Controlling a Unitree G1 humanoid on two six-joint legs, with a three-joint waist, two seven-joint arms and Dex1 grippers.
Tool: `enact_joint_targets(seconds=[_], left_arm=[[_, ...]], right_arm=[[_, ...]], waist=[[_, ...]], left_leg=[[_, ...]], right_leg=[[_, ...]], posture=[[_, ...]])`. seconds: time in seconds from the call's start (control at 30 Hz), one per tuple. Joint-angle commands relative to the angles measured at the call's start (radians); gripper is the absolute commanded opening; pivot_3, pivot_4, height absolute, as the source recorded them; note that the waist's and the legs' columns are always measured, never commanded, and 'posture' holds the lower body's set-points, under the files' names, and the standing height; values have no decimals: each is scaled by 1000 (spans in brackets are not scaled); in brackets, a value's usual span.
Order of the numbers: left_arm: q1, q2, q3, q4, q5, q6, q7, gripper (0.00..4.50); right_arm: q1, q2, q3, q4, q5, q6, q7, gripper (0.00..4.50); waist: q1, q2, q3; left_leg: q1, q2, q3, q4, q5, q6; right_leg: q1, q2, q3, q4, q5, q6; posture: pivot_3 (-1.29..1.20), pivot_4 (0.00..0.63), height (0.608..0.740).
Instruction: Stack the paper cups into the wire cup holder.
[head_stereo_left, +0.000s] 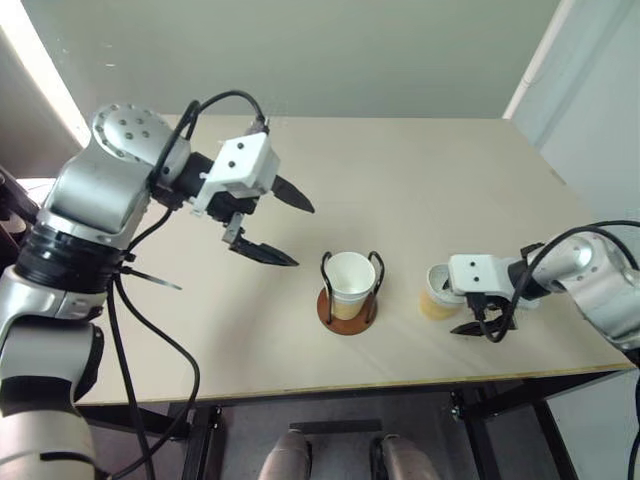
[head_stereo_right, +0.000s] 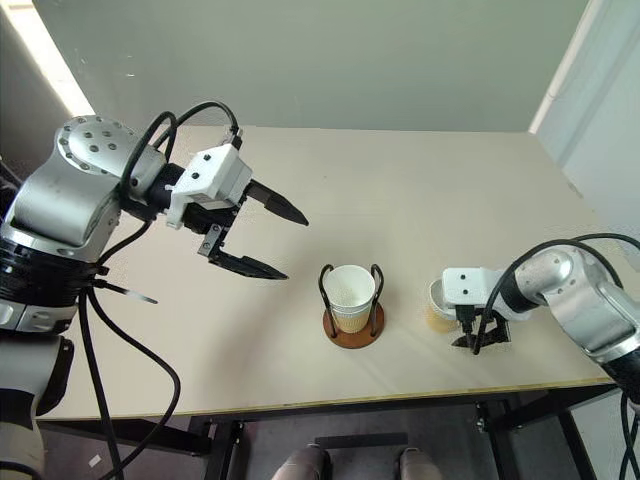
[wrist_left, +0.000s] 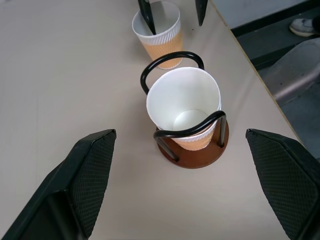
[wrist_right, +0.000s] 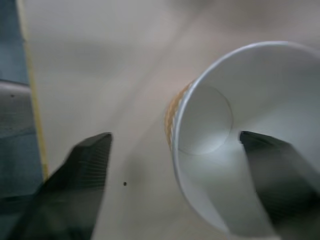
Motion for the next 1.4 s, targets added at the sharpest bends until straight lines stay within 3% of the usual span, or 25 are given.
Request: enact_joint_targets(seconds=[0.03, 0.23, 0.3, 0.53, 0.73, 0.87, 1.4], left_arm=[[46, 20, 64, -51, 12, 17, 13, 4500], [109, 25, 138, -55, 24, 33, 68, 4500], [125, 25, 156, -55, 28, 32, 78, 4500], [166, 45, 194, -15, 63, 17, 98, 4500], [163, 31, 187, 3, 82, 4, 91, 4500], [162, 22, 182, 10, 91, -2, 89, 4500], [156, -2, 176, 30, 131, -24, 72, 4500]], right_arm=[[-31, 17, -31, -8, -13, -7, 17, 2802], [-39, 5, -88, -23, 24, 12, 58, 522], [-41, -1, -106, -32, 35, 19, 72, 60], [-181, -31, -175, -86, 96, 43, 160, 60], [-485, 84, -120, -88, 93, 86, 199, 60], [-594, 159, -89, -79, 100, 106, 218, 60], [-556, 290, 3, -143, 112, 121, 218, 60]], waist=[[-2, 0, 0], [-1, 0, 0], [-2, 0, 0], [-4, 0, 0], [-11, 1, 0], [-11, 1, 0], [-12, 1, 0]], left_leg=[[0, 0, 0, 0, 0, 0], [0, 0, 0, 0, 0, 0], [0, 0, 0, 0, 0, 0], [0, 0, 0, -1, 0, 0], [1, 1, 0, -3, 0, 0], [1, 2, -1, -7, 0, 0], [1, 2, -1, -9, 0, -3]], right_leg=[[0, 0, 0, 0, 0, 0], [0, 0, 0, 0, 0, -1], [0, 0, 0, 0, 0, -1], [-1, 0, 0, 0, -1, -3], [-2, 1, 0, 1, -3, -8], [-4, 2, -1, 1, -4, -10], [-6, 1, -2, 1, -5, -12]], posture=[[0, 150, 740], [0, 150, 740], [0, 150, 740], [0, 150, 740], [0, 150, 740], [0, 150, 740], [0, 150, 740]])
